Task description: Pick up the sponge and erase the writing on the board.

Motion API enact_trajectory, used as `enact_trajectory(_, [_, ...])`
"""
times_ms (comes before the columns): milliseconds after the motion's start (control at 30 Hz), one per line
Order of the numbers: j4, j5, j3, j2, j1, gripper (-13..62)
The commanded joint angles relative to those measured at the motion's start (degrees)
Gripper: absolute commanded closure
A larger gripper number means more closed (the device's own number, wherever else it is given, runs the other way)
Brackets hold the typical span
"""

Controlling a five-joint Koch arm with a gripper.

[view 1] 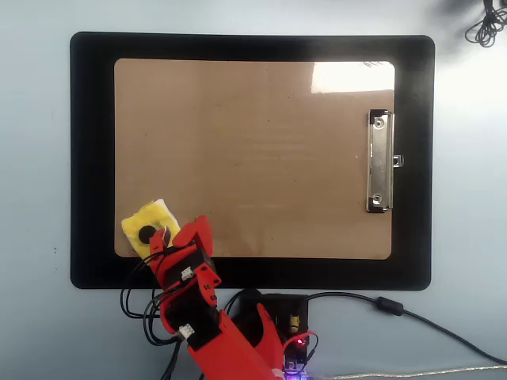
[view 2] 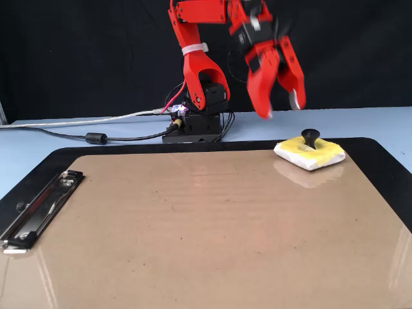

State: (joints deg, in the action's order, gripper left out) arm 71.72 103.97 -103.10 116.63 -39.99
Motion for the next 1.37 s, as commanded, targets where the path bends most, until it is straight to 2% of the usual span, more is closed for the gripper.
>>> enact_trajectory(0, [10.90,-0.88,3.25,1.76,3.69,16.1])
enact_trajectory(133, [19.95,-12.22,1.14,1.93,19.25,16.1])
enact_trajectory(233, [19.60,-22.59,-7.65,2.20,31.20,16.1])
enact_trajectory(333, [19.25,-24.17,-14.68,3.08,38.06,15.6])
enact_trajectory(567, [19.69,-23.99,-31.11,18.28,38.76,15.5])
enact_trajectory(767, [21.53,-24.43,-38.58,18.11,38.58,14.9])
enact_trajectory(1333, [23.29,-24.35,-38.85,18.02,38.41,14.9])
